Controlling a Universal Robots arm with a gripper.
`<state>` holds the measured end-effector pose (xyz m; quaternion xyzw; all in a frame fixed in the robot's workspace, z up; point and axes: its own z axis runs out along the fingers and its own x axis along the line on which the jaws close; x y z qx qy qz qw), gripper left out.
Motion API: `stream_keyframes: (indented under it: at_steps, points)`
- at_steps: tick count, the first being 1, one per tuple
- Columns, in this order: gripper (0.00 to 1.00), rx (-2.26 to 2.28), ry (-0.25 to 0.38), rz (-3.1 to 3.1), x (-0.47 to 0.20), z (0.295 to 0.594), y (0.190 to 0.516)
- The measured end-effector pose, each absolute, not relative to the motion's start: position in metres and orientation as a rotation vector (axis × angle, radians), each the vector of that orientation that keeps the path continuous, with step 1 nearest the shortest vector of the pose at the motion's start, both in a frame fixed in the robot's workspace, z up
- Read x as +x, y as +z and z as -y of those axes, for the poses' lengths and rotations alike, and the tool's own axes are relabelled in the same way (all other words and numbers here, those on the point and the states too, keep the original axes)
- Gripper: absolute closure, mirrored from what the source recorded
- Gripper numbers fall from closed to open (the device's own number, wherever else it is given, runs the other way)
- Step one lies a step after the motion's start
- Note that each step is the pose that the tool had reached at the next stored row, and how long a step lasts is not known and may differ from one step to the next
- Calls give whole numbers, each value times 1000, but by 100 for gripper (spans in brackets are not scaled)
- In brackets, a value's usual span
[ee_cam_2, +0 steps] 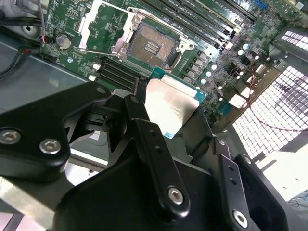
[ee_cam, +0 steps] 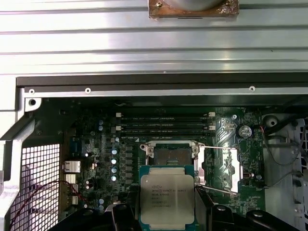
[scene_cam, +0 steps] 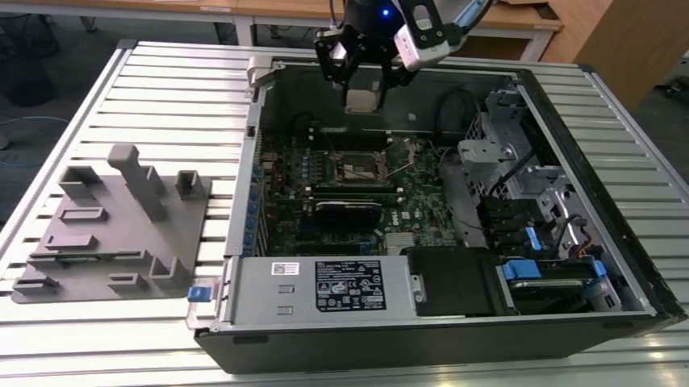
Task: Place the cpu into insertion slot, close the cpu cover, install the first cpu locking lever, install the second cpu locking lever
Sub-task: 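Place the cpu into insertion slot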
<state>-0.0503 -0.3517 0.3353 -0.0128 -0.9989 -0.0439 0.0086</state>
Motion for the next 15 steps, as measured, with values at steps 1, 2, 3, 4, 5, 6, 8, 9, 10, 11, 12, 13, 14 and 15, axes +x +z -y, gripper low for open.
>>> stream_keyframes:
  at_steps: [1, 2, 3, 4, 5, 6, 8, 9, 10, 11, 12, 13, 14, 15]
  points:
    - [46, -40, -137, 3121, -51, 352, 335]
    - [46, -40, -137, 3121, -52, 352, 335]
    - [46, -40, -137, 3121, -52, 352, 335]
    - [46, -40, -137, 3121, -52, 352, 335]
    - [46, -40, -137, 3121, -52, 352, 335]
    - [46, -40, -137, 3121, -53, 352, 335]
    - [46, -40, -137, 3121, -53, 352, 335]
    - [46, -40, -137, 3121, -53, 352, 335]
    - [46, -40, -137, 3121, -53, 352, 335]
    - [46, -40, -137, 3121, -53, 352, 335]
    - [46, -40, -137, 3121, -53, 352, 335]
    - [46, -40, -137, 3121, -54, 352, 335]
    - [46, -40, -137, 3121, -54, 352, 335]
    - [46, -40, -137, 3121, -55, 352, 335]
